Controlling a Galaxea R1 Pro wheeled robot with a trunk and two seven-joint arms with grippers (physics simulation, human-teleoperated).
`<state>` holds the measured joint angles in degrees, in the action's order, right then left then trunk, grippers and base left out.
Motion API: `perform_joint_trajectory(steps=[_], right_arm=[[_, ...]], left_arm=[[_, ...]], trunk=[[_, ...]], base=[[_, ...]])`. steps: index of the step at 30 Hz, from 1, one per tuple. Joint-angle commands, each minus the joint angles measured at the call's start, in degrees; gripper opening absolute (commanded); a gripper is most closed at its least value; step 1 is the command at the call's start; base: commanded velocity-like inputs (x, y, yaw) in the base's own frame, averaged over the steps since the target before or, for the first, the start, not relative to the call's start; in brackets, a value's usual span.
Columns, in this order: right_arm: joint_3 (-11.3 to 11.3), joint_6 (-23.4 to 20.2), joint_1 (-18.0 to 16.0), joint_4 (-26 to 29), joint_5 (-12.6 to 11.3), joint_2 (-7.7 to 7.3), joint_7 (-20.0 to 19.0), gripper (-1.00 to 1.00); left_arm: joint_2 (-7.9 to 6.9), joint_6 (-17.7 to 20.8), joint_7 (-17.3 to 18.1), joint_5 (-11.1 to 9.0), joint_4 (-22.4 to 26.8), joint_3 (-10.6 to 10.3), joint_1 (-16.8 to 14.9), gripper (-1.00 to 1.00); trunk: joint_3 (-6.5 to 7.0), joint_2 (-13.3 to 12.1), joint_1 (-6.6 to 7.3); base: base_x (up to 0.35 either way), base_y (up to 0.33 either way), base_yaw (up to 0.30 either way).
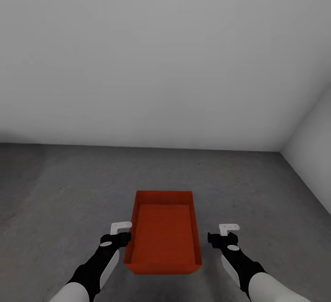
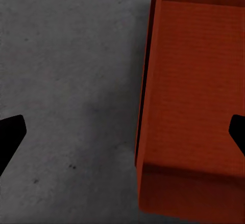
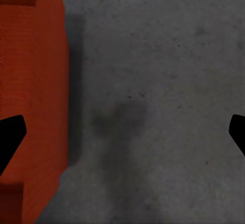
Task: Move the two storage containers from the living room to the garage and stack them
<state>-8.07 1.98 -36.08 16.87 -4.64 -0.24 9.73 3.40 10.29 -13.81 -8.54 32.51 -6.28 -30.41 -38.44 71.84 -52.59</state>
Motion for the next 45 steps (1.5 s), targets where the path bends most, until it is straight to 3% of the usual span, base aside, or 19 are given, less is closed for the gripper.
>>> perform_joint_trajectory(steps=[1,45], right_arm=[[-0.45,0.17,-0.04,-0.05,-0.44,-0.03,0.30,1.00],[-0.45,0.83,-0.04,-0.04,-0.11,-0.03,0.37,1.00]], left_arm=[[-0.06,0.26,-0.51,-0.60,0.10,-0.40,-0.02,1.00],[-0.06,0.26,-0.51,-0.60,0.14,-0.40,-0.03,1.00]], trunk=[[0.14,-0.39,0.23],[8.04,-18.04,9.89]], base=[[0.000,0.000,0.000],[0.000,0.000,0.000]])
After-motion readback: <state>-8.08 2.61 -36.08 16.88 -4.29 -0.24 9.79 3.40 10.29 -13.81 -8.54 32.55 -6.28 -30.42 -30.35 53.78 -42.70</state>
